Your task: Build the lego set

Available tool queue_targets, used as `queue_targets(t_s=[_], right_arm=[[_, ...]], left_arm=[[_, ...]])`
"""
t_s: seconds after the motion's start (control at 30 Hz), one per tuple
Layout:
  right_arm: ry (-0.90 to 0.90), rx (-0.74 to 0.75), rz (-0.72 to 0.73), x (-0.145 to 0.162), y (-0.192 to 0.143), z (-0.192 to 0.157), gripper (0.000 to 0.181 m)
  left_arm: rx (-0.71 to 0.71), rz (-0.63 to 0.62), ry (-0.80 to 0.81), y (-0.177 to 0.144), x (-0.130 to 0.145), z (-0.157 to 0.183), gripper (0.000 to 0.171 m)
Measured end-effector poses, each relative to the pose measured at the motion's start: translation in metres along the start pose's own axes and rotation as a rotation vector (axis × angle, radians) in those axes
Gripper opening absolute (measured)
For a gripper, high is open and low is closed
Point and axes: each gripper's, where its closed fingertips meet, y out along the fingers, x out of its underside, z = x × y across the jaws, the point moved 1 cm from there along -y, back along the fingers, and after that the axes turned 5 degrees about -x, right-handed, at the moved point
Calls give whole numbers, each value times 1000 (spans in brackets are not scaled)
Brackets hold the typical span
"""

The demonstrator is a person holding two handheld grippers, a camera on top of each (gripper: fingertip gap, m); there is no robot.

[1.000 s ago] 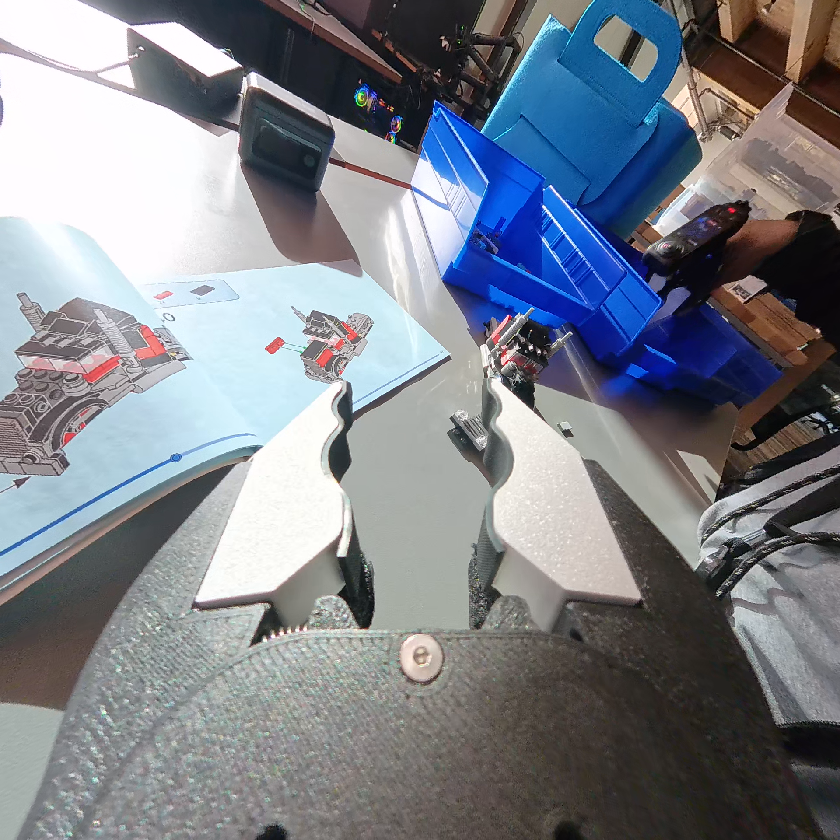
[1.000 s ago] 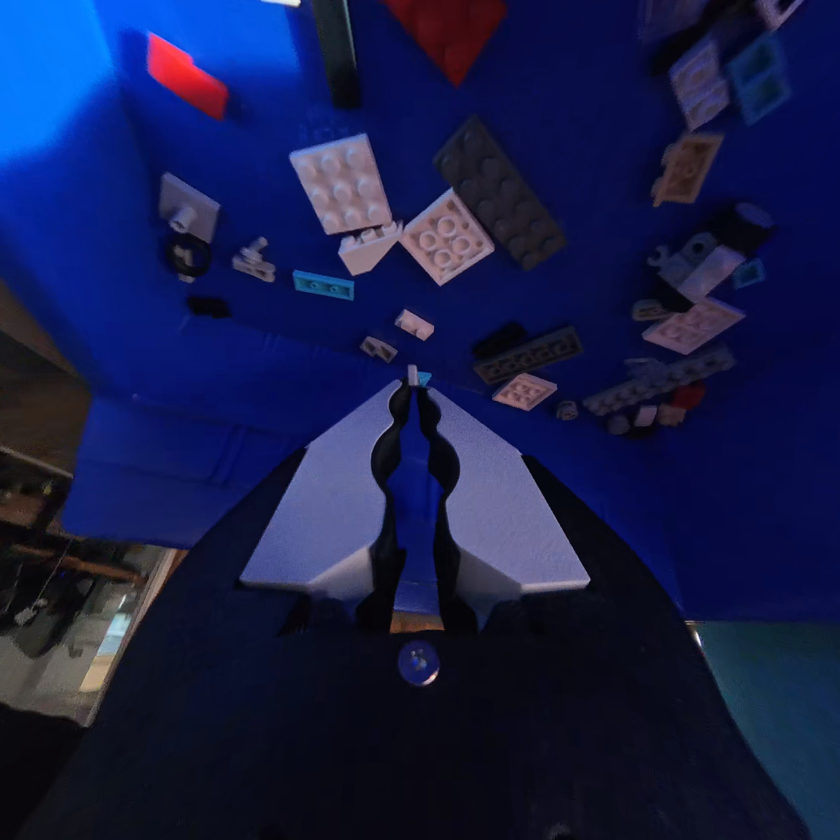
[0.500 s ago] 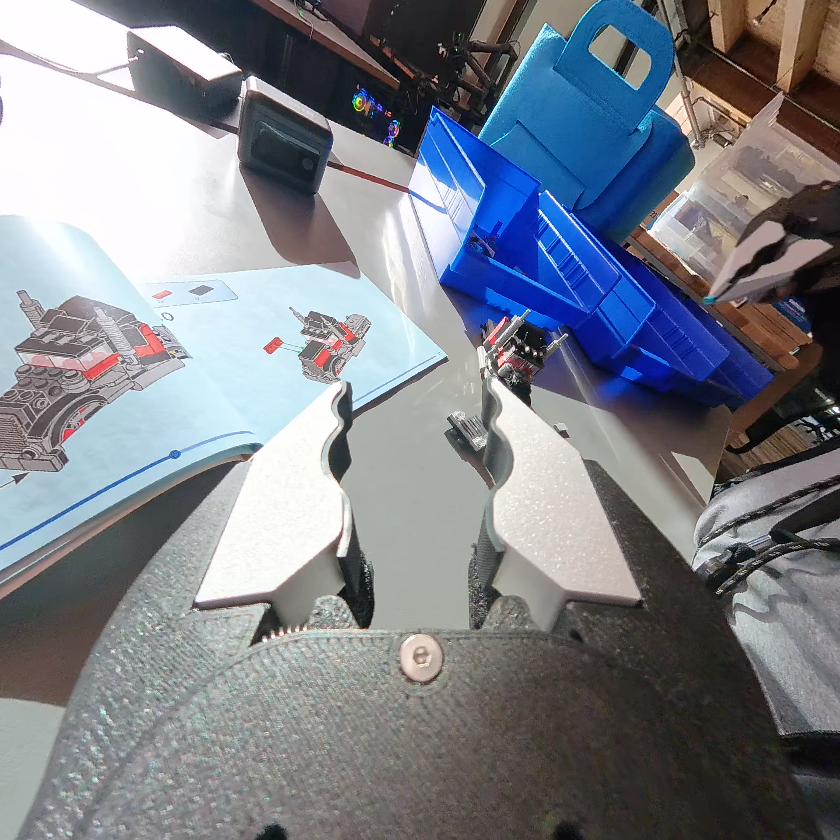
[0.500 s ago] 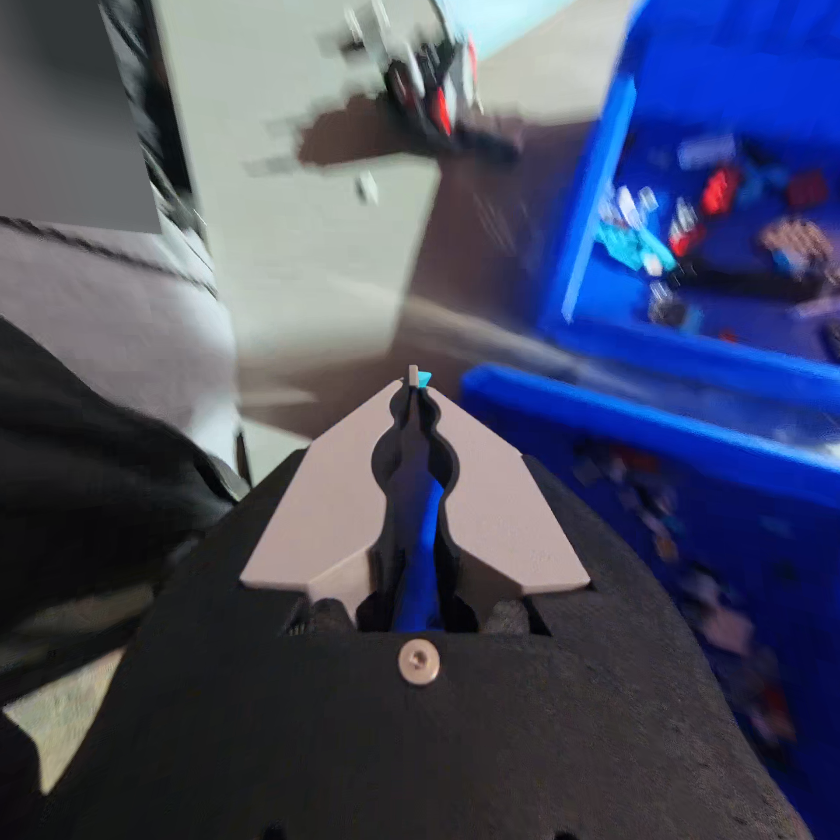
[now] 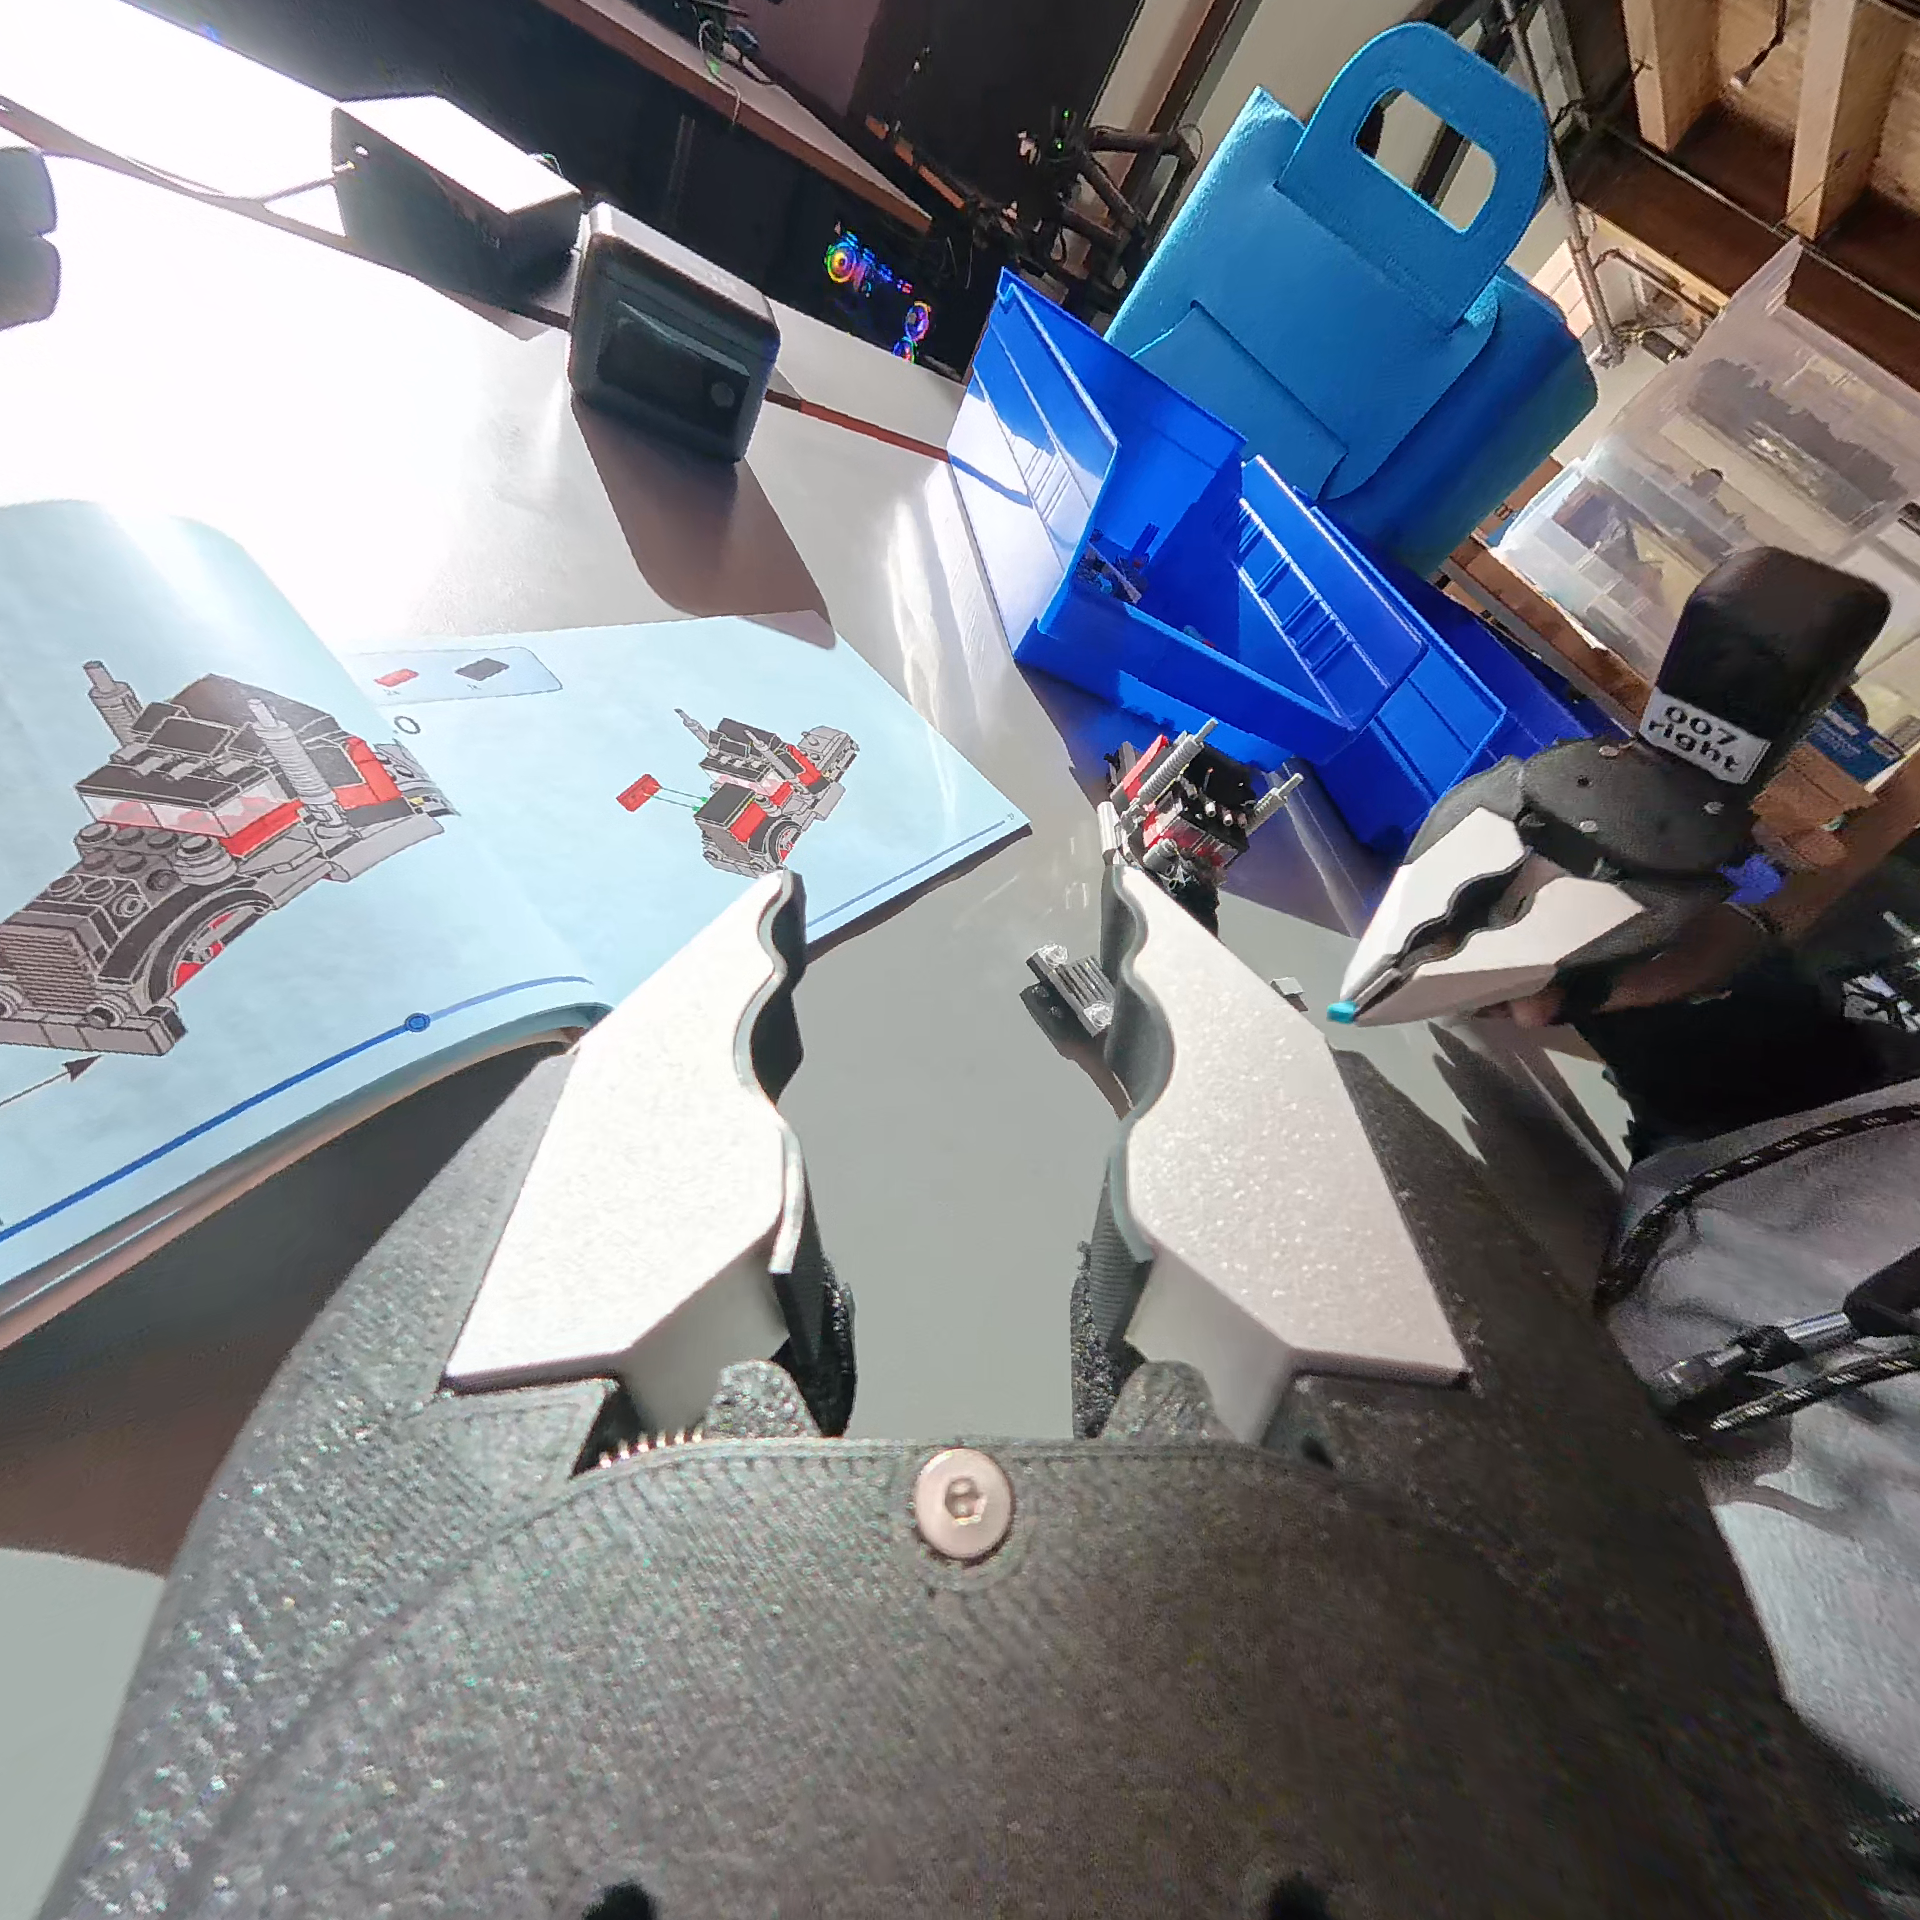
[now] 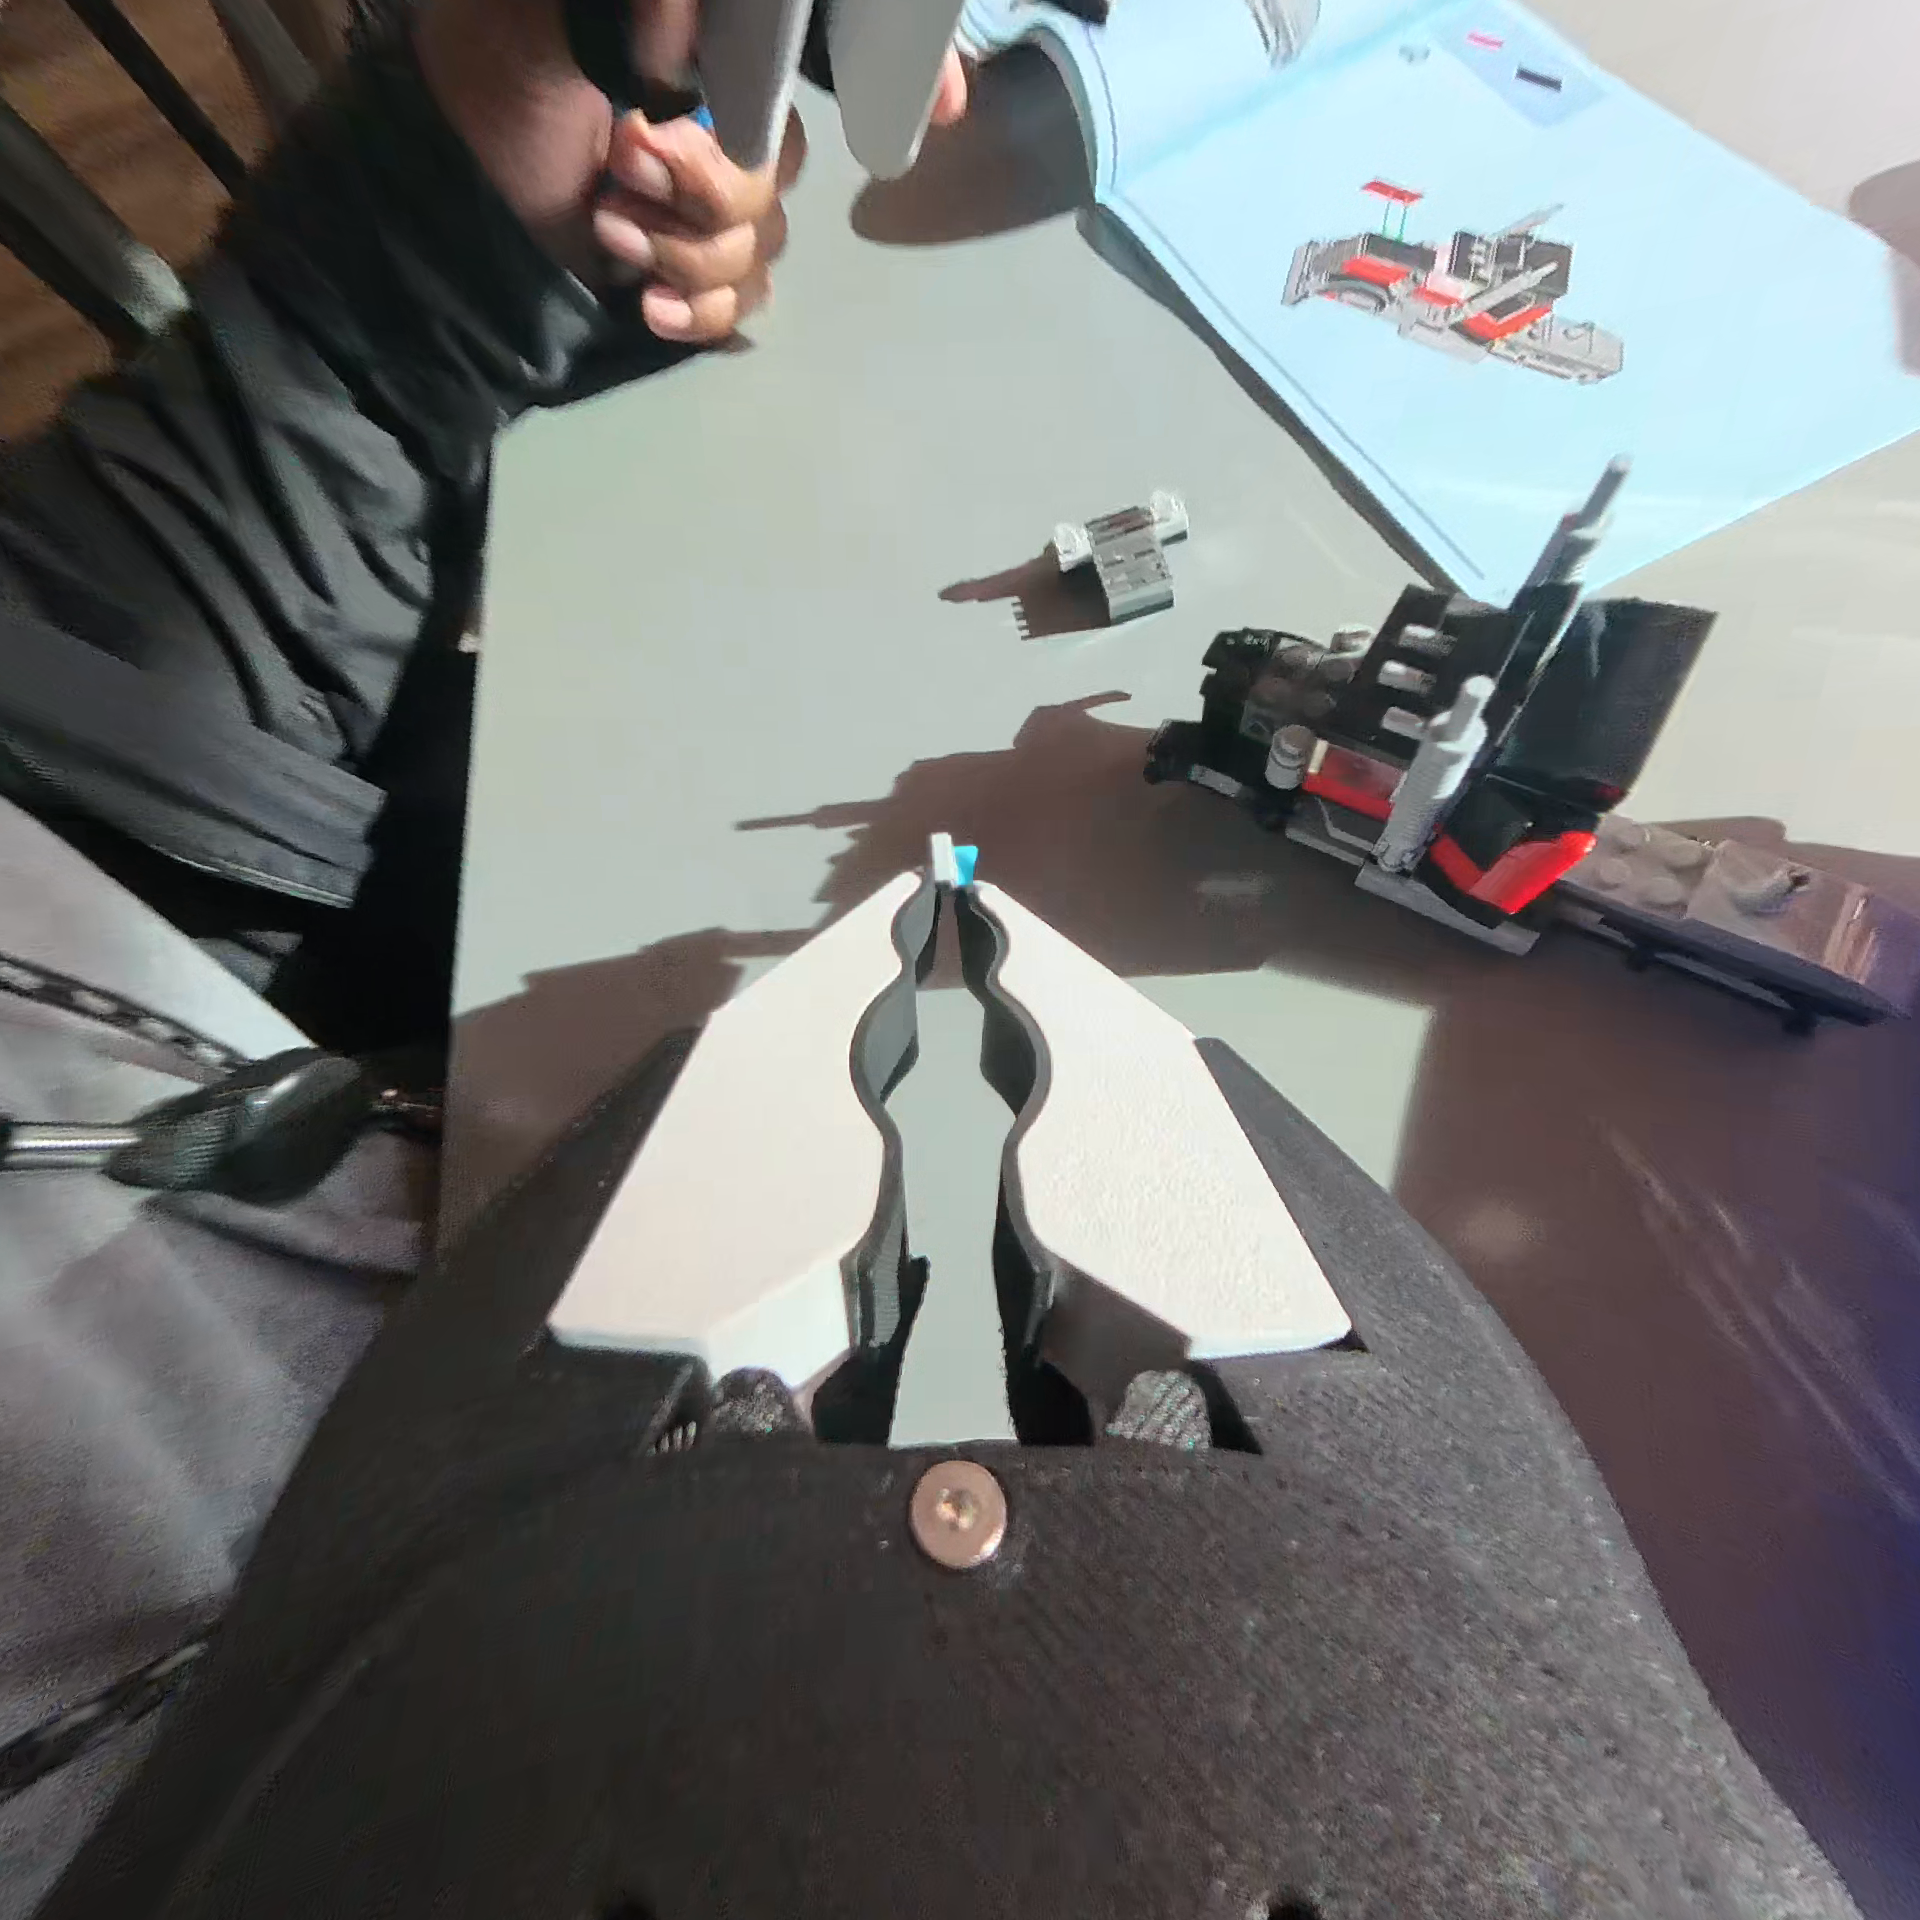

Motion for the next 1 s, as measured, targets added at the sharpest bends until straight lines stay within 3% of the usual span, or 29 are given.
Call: queue_targets(t_s=[0.2, 0.4, 0.53, 0.67, 0.83, 1.0], right_arm=[[-21, 84, -54, 12, 6, 7, 10], [-1, 115, 9, 16, -14, 8, 13], [-19, 53, 71, 12, -20, -14, 13], [-165, -108, 113, 1, -8, -66, 19], [-361, -131, -74, 19, 39, -93, 30], [-384, -90, -187, 29, 52, -89, 23]], left_arm=[[5, -5, -6, 0, 0, 0, 57], [-3, -11, -4, 1, 1, -1, 57], [-92, 15, 32, 0, -1, -6, 57], [-235, 41, 85, -6, 2, -8, 57], [-187, 65, 59, -10, 5, 4, 57], [-125, 133, -29, -19, -3, 2, 57]])
